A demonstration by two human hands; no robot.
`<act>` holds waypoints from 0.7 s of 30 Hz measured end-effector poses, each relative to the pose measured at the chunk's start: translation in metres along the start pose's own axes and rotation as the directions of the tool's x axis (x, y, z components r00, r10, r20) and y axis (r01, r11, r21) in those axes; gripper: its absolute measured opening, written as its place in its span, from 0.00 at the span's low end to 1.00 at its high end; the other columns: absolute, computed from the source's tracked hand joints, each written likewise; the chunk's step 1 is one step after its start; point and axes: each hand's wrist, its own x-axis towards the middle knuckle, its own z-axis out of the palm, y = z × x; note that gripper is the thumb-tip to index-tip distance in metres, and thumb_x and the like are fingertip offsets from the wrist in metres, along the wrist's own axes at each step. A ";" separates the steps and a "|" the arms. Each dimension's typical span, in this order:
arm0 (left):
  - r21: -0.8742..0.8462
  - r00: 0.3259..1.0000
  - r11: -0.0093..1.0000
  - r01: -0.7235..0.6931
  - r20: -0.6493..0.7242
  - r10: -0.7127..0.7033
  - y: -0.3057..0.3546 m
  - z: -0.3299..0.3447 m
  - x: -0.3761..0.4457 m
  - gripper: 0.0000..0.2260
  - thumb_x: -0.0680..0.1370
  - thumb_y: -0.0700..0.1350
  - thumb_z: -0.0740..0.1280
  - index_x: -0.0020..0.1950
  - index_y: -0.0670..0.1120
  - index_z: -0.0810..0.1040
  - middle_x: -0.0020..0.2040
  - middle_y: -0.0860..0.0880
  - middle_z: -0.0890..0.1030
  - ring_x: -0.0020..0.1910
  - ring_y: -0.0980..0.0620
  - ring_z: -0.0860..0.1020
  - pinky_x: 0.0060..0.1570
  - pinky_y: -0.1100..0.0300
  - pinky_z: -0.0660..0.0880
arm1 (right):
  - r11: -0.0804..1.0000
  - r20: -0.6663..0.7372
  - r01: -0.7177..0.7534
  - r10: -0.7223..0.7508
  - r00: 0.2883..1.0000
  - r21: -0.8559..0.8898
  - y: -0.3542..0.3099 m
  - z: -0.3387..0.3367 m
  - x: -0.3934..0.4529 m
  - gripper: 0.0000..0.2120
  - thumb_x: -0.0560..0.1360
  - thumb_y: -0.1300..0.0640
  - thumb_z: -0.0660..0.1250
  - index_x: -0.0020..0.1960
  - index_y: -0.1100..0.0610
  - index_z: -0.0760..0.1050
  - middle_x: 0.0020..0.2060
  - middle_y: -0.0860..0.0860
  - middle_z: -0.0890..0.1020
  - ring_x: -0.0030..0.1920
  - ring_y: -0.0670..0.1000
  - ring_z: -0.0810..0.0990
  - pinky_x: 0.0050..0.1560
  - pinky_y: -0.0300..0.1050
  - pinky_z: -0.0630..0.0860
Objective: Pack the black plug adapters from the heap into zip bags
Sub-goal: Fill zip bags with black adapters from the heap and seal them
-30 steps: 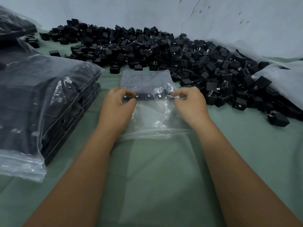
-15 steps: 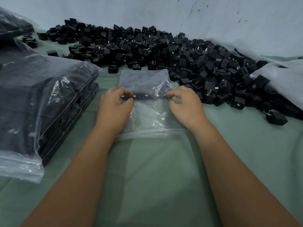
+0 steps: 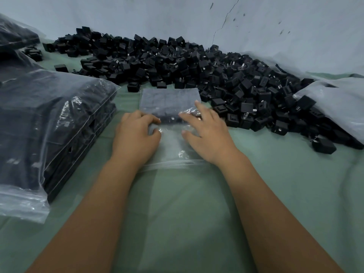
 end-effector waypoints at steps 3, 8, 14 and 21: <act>0.009 0.999 1.000 -0.016 0.043 0.016 -0.001 0.000 0.000 0.14 0.77 0.46 0.66 0.62 0.51 0.80 0.62 0.51 0.76 0.64 0.47 0.69 0.64 0.52 0.67 | 0.994 0.201 -0.052 0.070 0.977 -0.095 0.002 0.010 0.003 0.26 0.79 0.37 0.48 0.74 0.35 0.44 0.77 0.45 0.39 0.76 0.49 0.36 0.75 0.58 0.45; 0.188 0.964 0.978 -0.087 0.263 0.035 -0.001 0.008 0.000 0.22 0.81 0.55 0.58 0.75 0.58 0.66 0.79 0.52 0.58 0.77 0.50 0.56 0.75 0.47 0.52 | 0.988 0.221 -0.093 0.119 0.968 -0.127 0.005 0.011 0.017 0.27 0.78 0.35 0.46 0.74 0.33 0.40 0.76 0.46 0.37 0.75 0.49 0.33 0.74 0.59 0.42; 0.228 0.951 0.969 -0.092 0.308 0.018 -0.002 0.009 -0.003 0.22 0.82 0.57 0.54 0.77 0.60 0.60 0.81 0.53 0.52 0.79 0.52 0.50 0.76 0.46 0.49 | 0.994 -0.015 -0.079 0.079 0.997 -0.072 0.006 0.009 0.011 0.24 0.79 0.43 0.53 0.75 0.41 0.56 0.77 0.50 0.53 0.76 0.51 0.49 0.74 0.53 0.45; 0.193 0.992 0.978 -0.084 0.111 0.064 0.009 0.001 -0.010 0.15 0.79 0.54 0.61 0.62 0.55 0.78 0.60 0.50 0.77 0.62 0.47 0.71 0.62 0.50 0.62 | 0.877 -0.482 -0.478 0.441 0.757 0.051 0.053 -0.020 -0.017 0.24 0.74 0.55 0.62 0.70 0.50 0.68 0.70 0.58 0.64 0.69 0.59 0.61 0.68 0.53 0.59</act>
